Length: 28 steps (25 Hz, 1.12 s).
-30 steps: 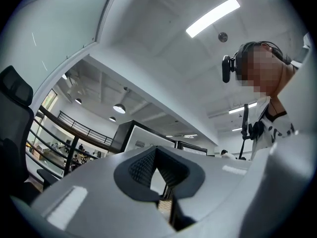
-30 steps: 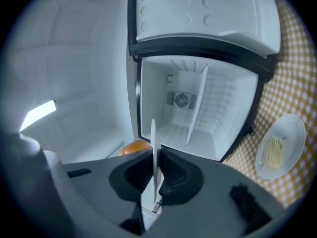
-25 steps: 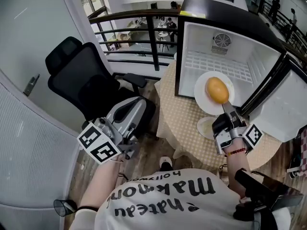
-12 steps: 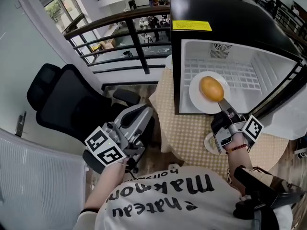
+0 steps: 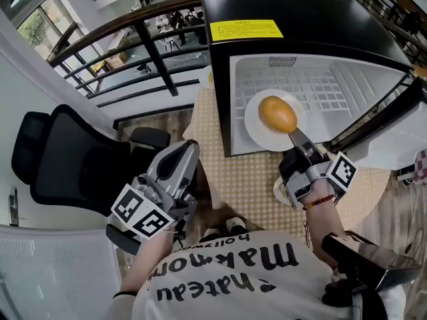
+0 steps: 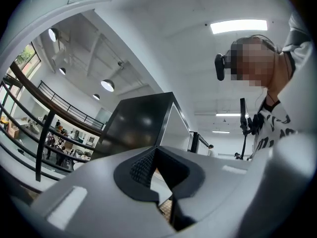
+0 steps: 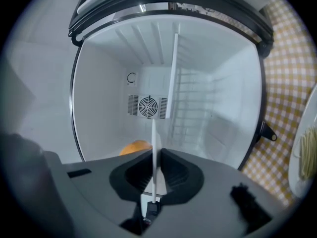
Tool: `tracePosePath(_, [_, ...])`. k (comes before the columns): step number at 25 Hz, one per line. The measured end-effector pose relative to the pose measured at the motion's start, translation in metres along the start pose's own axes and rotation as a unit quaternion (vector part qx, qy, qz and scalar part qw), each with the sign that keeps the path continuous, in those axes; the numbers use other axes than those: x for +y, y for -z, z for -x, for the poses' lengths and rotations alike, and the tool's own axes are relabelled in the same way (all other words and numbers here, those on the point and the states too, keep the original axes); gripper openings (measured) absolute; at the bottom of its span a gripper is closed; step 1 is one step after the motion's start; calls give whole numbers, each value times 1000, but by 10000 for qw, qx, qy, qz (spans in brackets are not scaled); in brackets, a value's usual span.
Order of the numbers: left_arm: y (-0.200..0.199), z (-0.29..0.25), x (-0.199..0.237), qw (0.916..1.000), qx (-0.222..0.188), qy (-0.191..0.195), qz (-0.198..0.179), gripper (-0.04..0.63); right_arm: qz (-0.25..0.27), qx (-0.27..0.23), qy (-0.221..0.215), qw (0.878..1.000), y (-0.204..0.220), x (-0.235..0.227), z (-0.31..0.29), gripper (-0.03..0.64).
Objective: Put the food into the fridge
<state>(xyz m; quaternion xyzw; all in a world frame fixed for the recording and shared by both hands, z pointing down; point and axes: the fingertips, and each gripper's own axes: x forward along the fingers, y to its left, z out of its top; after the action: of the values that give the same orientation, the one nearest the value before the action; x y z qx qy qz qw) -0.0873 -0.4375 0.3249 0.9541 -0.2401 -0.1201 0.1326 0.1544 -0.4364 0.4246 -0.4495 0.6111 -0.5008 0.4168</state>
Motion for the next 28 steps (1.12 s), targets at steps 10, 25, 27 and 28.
tracePosePath(10, [-12,-20,7,9969,228,707,244,3,156,-966,708,9927,17,9,-5,34])
tracePosePath(25, [-45,-6,23,9919,220,1229,240,3,-262,-2208,854,9712,20,9,-15,31])
tracePosePath(27, [-48,-5,26,9915,205,1260,232,3,-212,-2299,931,9685,20,10,-16,32])
tracePosePath(28, [-50,-5,27,9913,199,1284,223,3,-192,-2346,968,9671,20,11,-16,31])
